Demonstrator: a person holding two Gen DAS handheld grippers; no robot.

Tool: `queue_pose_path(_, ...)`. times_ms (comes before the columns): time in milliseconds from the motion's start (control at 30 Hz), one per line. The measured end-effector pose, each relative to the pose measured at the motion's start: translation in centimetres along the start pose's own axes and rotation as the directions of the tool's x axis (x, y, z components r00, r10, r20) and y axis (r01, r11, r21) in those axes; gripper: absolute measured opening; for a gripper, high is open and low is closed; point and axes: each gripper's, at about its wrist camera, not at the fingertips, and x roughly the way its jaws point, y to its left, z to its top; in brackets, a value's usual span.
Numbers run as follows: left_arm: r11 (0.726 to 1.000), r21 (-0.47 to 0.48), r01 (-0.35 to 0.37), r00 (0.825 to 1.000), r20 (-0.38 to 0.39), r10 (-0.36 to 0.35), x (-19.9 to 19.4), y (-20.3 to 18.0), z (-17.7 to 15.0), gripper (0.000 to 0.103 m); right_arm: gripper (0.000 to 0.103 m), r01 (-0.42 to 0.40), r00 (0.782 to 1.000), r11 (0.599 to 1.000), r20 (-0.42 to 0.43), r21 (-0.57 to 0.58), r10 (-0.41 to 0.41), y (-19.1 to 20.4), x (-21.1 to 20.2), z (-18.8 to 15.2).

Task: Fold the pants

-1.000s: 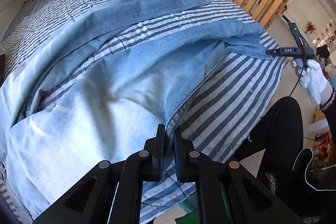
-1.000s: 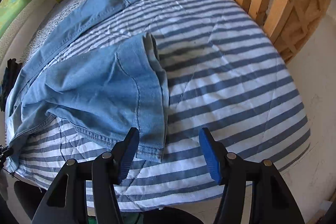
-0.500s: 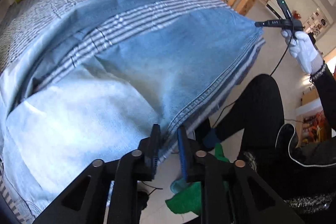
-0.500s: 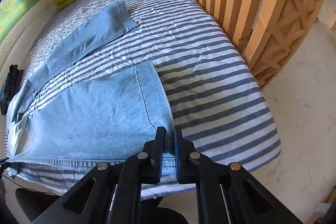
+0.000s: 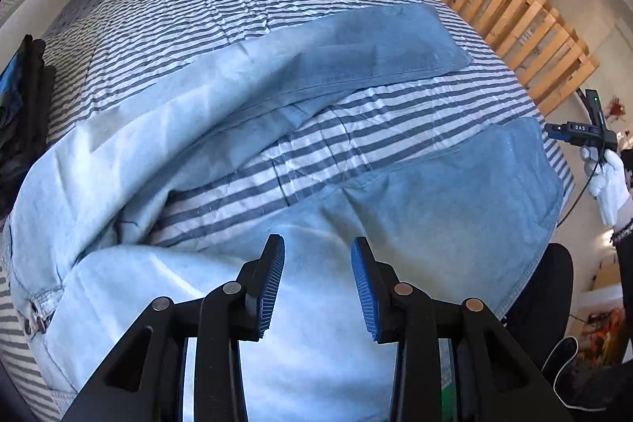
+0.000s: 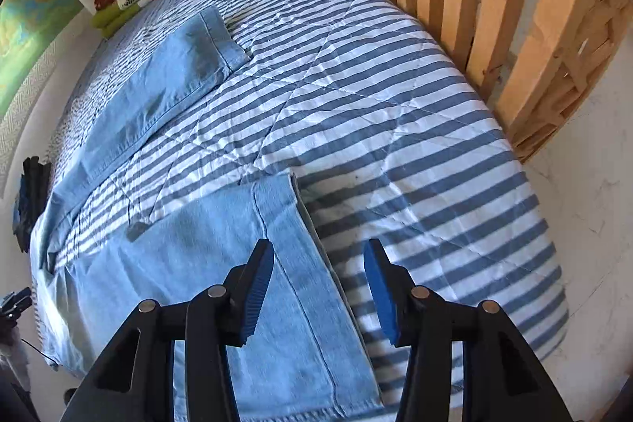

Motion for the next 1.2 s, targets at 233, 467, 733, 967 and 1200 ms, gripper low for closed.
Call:
queue_pose_path(233,0.996,0.087,0.014,0.994,-0.109,-0.004,7.9,-3.0,2.7,0.061,0.051,-0.077,0.993,0.996,-0.084,0.044,0.081,0.6,3.8,3.0)
queue_pose_path(467,0.985,0.175,-0.010,0.990,-0.134,0.034,10.9,-5.6,0.8,0.006,0.023,-0.087,0.992,0.995,-0.100,-0.040,0.083,3.1,5.1,2.8)
queue_pose_path(733,0.975,0.215,-0.054,0.993,0.117,0.030,4.7,-8.4,2.6,0.008,0.008,0.032,0.962,0.981,0.273,-0.193,0.023,5.2,-4.1,2.6)
queue_pose_path(967,0.984,0.126,-0.124,0.989,0.099,0.112,0.9,-4.0,2.2,0.040,0.031,0.185,0.969,0.969,0.195,-0.163,-0.152,3.1,-2.5,3.3)
queue_pose_path(1200,0.964,-0.128,-0.233,0.963,0.106,0.246,-6.1,7.8,-3.3,0.040,0.041,0.177,0.982,0.971,0.100,-0.162,-0.163,0.7,-1.7,-0.5)
